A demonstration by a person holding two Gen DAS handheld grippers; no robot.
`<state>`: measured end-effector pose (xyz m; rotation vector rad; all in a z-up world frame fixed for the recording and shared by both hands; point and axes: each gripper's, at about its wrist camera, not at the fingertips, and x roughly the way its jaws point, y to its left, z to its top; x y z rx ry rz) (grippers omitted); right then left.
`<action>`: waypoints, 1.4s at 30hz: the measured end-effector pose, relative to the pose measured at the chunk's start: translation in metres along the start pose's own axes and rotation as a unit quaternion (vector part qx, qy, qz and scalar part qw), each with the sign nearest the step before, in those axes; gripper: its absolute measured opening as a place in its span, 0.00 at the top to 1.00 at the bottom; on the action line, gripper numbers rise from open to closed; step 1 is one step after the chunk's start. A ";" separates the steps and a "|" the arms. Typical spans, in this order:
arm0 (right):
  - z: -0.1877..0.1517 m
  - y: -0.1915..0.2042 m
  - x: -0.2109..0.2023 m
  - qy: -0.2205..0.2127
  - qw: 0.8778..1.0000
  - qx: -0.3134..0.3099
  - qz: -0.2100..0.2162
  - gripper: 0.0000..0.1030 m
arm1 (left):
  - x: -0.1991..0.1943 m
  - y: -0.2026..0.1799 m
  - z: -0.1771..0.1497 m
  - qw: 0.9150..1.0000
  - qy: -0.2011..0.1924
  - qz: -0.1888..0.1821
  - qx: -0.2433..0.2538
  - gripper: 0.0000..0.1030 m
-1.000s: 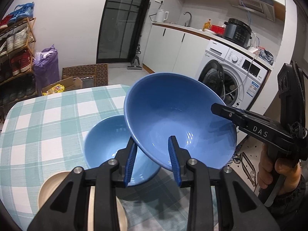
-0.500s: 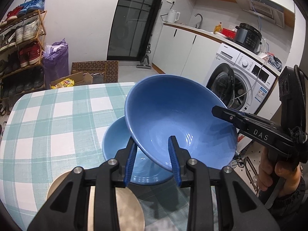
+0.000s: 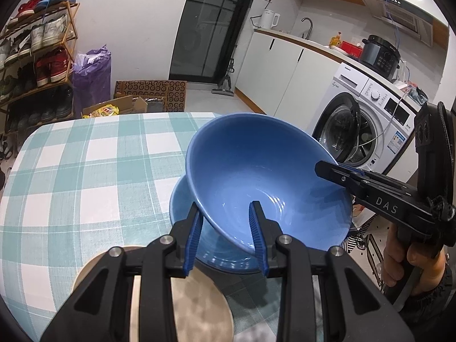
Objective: Organize plates and bowls
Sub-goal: 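Lower the held blue bowl with both grippers into the other blue bowl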
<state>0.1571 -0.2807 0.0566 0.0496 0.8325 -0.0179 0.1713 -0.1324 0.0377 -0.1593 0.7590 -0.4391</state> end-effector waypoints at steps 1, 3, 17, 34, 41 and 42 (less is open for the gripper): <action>0.000 0.001 0.002 0.001 1.000 0.000 0.000 0.82 | 0.001 0.001 0.000 1.000 0.001 0.001 0.000 0.69; 0.000 -0.001 0.006 0.003 1.000 0.000 0.000 0.82 | 0.003 0.002 0.000 1.000 0.002 0.001 -0.002 0.69; -0.003 0.002 0.027 0.016 1.000 -0.009 -0.009 0.82 | 0.020 0.010 -0.003 1.000 0.015 0.008 -0.007 0.69; -0.009 0.009 0.048 0.034 0.999 -0.026 -0.029 0.82 | 0.035 0.018 -0.009 1.000 0.024 0.019 -0.005 0.69; -0.012 0.012 0.053 0.038 0.998 -0.036 -0.040 0.82 | 0.039 0.018 -0.011 0.999 0.029 0.024 -0.001 0.69; -0.013 0.012 0.054 0.039 0.998 -0.039 -0.043 0.82 | 0.040 0.019 -0.011 0.999 0.029 0.024 -0.001 0.69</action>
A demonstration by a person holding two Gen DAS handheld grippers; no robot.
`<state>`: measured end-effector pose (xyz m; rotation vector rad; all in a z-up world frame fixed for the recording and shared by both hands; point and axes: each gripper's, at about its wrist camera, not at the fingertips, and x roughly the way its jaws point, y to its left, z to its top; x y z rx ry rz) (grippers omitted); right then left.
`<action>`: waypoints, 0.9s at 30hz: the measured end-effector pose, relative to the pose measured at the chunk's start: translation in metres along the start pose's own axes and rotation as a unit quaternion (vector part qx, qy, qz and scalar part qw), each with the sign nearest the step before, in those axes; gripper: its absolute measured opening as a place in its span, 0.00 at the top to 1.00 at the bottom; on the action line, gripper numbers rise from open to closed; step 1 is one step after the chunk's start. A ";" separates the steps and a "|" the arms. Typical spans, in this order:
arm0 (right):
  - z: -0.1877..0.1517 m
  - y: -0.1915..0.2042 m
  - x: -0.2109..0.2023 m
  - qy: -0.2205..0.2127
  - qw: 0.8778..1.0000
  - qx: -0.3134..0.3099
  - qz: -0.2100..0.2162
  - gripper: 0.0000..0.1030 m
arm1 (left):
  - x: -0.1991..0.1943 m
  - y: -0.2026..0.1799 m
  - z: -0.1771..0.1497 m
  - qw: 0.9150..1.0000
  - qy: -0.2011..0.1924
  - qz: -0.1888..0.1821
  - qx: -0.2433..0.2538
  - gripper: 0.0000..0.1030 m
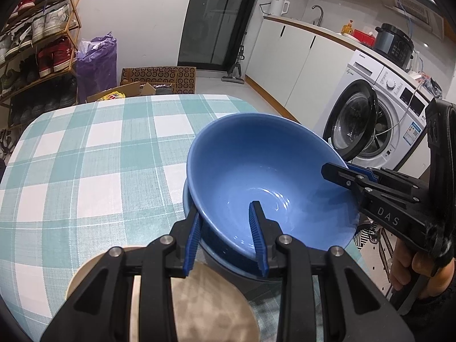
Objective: Organize plates and bowls
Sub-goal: 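Lower the held blue bowl with both grippers into the other blue bowl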
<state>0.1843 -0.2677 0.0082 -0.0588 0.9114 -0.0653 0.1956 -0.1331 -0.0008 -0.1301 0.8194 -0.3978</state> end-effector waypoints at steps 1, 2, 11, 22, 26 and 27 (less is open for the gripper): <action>-0.001 0.000 0.000 0.001 1.000 -0.002 -0.002 0.82 | 0.001 0.001 0.000 1.000 0.000 0.001 0.001 0.69; -0.001 0.001 0.002 0.002 1.000 -0.003 -0.003 0.82 | 0.001 0.001 0.000 1.000 0.001 0.002 0.001 0.69; -0.006 0.004 0.010 0.009 1.000 -0.014 -0.016 0.82 | 0.004 -0.001 -0.003 1.000 0.001 0.012 0.013 0.69; -0.011 0.003 0.017 0.017 1.000 -0.014 -0.018 0.82 | 0.005 -0.004 -0.004 0.999 -0.002 0.025 0.029 0.69; -0.012 0.003 0.018 0.017 0.999 -0.018 -0.021 0.82 | 0.005 -0.004 -0.004 0.999 -0.002 0.028 0.032 0.69; -0.013 0.003 0.019 0.017 0.999 -0.019 -0.022 0.82 | 0.005 -0.004 -0.004 0.999 -0.002 0.029 0.033 0.69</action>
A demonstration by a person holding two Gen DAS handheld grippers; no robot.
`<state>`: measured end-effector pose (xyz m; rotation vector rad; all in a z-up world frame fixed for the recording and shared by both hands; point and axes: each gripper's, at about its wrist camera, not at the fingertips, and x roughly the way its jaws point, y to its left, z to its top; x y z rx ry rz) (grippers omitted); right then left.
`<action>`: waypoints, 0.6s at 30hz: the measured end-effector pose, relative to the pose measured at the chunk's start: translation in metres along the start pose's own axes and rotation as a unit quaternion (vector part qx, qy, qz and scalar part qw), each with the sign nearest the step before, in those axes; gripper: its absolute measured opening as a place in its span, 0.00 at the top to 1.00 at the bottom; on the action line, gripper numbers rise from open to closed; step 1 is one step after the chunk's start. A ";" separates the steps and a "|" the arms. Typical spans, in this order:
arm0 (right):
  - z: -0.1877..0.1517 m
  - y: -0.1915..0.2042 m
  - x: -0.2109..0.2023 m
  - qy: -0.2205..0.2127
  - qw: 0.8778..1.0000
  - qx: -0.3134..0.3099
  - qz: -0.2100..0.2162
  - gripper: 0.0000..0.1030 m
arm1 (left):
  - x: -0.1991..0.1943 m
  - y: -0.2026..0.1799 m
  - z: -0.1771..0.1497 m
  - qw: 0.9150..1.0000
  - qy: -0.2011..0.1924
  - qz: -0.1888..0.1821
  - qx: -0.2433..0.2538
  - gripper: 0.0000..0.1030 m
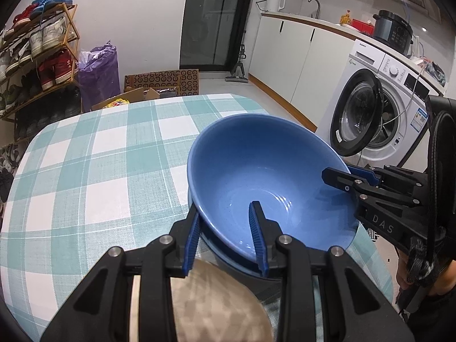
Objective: Organize plates and bowls
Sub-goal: 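Lower the held blue bowl with both grippers into the other blue bowl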
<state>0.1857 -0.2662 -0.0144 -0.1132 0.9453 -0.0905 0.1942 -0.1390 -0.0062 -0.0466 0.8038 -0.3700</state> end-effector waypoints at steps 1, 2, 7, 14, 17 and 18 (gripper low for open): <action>-0.001 0.000 0.000 0.000 1.000 -0.001 0.000 0.82 | 0.000 0.000 0.000 1.000 0.000 0.000 0.000 0.69; -0.001 0.000 0.001 0.001 1.000 -0.003 -0.001 0.81 | 0.000 0.000 0.000 1.000 0.000 -0.001 0.000 0.69; -0.005 0.001 0.000 -0.001 1.000 -0.005 -0.001 0.80 | -0.001 0.001 0.000 1.000 -0.001 -0.001 0.002 0.69; -0.007 -0.002 0.000 0.001 1.000 0.002 0.013 0.77 | -0.001 0.002 0.001 1.000 0.002 0.001 0.002 0.67; -0.007 -0.005 0.000 0.006 0.999 0.019 0.037 0.71 | 0.000 0.006 0.002 1.000 0.009 0.000 -0.006 0.67; -0.007 -0.007 -0.001 0.006 0.999 0.024 0.044 0.70 | 0.000 0.008 0.002 1.000 0.012 -0.003 -0.010 0.67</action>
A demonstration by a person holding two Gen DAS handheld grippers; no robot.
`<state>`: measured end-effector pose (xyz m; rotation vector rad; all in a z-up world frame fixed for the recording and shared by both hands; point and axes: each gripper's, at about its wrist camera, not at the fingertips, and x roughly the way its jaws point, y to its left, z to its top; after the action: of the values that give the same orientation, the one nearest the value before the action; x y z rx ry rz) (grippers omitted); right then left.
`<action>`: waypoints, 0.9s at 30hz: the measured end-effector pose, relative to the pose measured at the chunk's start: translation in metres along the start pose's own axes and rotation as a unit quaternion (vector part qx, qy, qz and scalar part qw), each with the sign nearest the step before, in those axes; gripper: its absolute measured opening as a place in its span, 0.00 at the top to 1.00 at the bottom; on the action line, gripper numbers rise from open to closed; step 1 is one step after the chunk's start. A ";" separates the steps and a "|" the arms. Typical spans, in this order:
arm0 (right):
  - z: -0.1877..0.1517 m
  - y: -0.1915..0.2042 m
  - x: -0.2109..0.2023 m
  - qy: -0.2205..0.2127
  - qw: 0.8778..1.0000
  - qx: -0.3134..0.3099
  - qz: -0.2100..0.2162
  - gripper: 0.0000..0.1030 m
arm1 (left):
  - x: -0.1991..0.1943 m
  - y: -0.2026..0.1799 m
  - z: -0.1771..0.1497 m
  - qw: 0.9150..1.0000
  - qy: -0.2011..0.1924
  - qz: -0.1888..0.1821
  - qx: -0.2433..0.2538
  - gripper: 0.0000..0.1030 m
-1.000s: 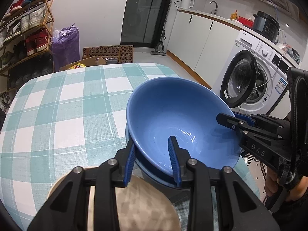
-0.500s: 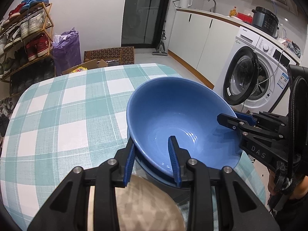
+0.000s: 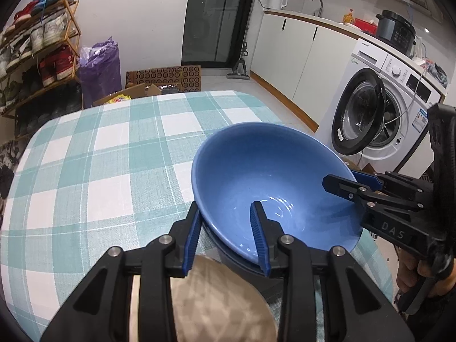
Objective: Organize plates and bowls
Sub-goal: 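Lower the held blue bowl with both grippers into the other blue bowl, then open both grippers to release the bowl on the bowl stack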
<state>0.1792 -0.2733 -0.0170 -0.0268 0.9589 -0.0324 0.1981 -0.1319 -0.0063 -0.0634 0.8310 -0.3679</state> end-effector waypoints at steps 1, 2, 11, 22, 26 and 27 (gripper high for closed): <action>0.000 -0.001 -0.001 -0.002 1.000 0.004 0.003 0.70 | 0.000 0.002 0.000 1.000 0.003 -0.003 -0.004 0.67; 0.000 -0.002 -0.003 -0.004 1.000 0.006 0.005 0.70 | 0.001 0.003 0.000 1.000 0.005 -0.004 -0.006 0.67; -0.002 -0.002 -0.013 -0.010 1.000 0.001 0.003 0.68 | 0.003 0.003 -0.005 1.000 0.011 0.004 0.001 0.67; -0.007 -0.006 -0.022 -0.018 1.000 0.004 0.005 0.49 | -0.006 0.008 -0.006 1.000 0.003 0.006 0.002 0.43; -0.007 -0.009 -0.030 -0.029 1.000 0.010 0.005 0.32 | -0.011 0.010 -0.004 1.000 0.001 0.003 0.003 0.42; -0.007 -0.010 -0.033 -0.036 0.999 0.014 0.004 0.28 | -0.012 0.011 -0.003 1.000 0.000 0.005 0.004 0.41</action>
<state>0.1546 -0.2823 0.0068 0.0023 0.8855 -0.0368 0.1913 -0.1173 -0.0019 -0.0520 0.8291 -0.3612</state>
